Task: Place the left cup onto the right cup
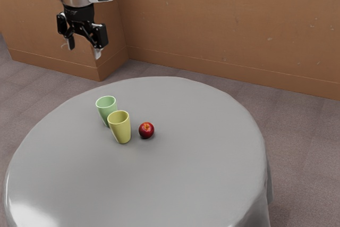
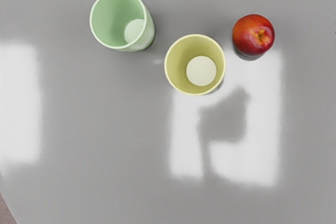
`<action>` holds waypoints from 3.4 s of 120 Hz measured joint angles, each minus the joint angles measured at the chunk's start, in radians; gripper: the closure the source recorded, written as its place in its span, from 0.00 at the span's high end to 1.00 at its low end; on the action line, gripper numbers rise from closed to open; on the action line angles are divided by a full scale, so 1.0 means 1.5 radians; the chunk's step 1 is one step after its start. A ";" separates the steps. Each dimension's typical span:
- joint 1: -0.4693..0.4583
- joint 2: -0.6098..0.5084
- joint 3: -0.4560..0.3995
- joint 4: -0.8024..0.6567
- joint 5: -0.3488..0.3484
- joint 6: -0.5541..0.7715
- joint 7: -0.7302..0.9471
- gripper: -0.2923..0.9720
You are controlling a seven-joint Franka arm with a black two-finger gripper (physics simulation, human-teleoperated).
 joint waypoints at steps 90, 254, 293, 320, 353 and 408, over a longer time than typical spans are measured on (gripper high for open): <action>0.002 0.157 0.044 0.004 -0.004 0.179 -0.110 0.77; 0.050 0.365 0.068 0.001 -0.034 0.421 -0.375 0.77; 0.052 0.390 0.063 0.006 -0.031 0.439 -0.393 0.71; 0.056 0.398 0.063 0.006 -0.032 0.445 -0.401 0.47; 0.057 0.400 0.063 0.006 -0.030 0.447 -0.407 0.24; 0.056 0.390 0.066 0.005 -0.025 0.458 -0.409 0.16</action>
